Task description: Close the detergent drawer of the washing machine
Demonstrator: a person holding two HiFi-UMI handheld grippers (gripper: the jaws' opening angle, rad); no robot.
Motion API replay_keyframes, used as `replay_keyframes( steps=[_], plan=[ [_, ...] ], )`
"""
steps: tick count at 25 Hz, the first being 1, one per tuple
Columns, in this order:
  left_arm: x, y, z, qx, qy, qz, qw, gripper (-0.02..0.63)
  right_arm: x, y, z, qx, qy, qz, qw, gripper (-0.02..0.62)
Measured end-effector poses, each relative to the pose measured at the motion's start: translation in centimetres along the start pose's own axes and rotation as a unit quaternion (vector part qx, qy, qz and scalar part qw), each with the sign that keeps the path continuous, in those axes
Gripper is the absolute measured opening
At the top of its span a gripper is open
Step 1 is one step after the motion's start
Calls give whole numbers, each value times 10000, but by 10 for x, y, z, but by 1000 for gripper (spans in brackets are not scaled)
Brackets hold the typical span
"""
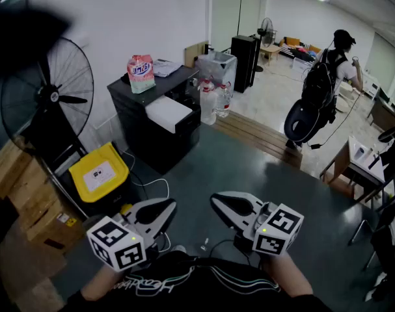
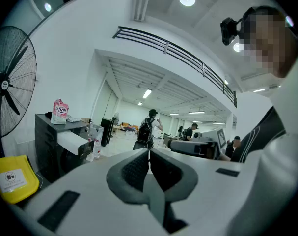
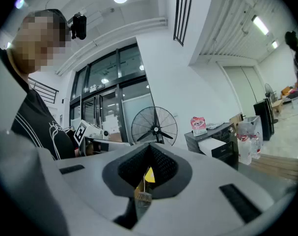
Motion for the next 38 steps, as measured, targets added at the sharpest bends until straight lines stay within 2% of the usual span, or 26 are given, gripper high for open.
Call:
replay_keyframes(
  steps=[9, 16, 24, 31, 38],
  plan=[
    [28, 8, -7, 19, -53, 315, 9995, 29, -17, 8, -5, 75, 210, -70, 9997, 26],
    [76, 13, -26, 70, -176, 486, 9986, 29, -55, 17, -33, 144, 503, -188, 9985, 26],
    [179, 21, -76, 186, -349, 708, 9967, 29, -147, 35, -100, 327, 744, -360, 9960, 28],
    [286, 6, -135, 365, -344, 956, 9942, 31, -243, 46, -171, 473, 1243, -759, 9882, 28],
    [384, 8, -190, 574, -355, 1212, 9903, 31, -329, 71, -230, 705, 1543, -838, 9819, 28]
  ],
)
Point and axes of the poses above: the fingertips, and each gripper's own axes: z backward along the fingers, x to its left, y out of its underside, the point moved 9 cm from there along z, backward along the fingers, and after that the axes turned 10 degrees about -x, right-handed, at the moved point
